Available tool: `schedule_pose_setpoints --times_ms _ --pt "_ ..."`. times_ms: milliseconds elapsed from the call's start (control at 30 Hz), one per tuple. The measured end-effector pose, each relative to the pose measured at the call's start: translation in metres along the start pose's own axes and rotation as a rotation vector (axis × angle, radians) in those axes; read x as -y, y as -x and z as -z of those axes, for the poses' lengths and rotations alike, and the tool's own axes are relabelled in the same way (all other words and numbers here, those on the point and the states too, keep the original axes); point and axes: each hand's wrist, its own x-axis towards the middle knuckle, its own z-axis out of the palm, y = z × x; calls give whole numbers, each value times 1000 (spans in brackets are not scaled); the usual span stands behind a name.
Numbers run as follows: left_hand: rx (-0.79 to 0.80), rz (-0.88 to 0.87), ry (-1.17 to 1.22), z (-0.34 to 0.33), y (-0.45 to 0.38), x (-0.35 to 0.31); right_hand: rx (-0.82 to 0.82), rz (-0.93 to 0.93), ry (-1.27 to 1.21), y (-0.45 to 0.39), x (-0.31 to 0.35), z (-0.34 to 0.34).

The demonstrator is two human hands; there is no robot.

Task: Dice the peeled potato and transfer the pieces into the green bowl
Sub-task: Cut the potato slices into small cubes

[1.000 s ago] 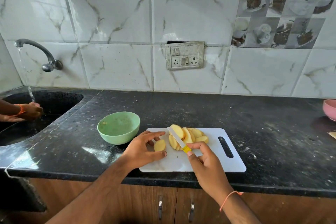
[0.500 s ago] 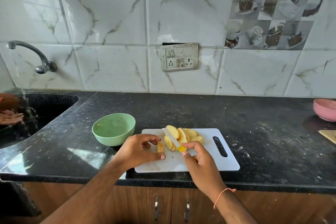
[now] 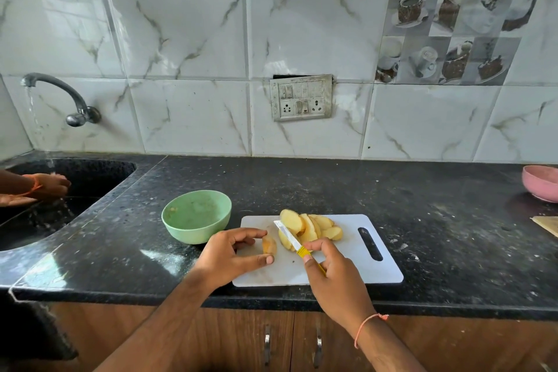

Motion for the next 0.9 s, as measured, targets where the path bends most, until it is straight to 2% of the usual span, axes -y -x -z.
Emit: schedule_pose_setpoints --times_ms 333,900 --pt "-103 -3 -77 -6 3 -3 -30 48 382 13 39 -4" --pt "-97 1 -86 -8 -4 4 84 107 589 15 86 -11"
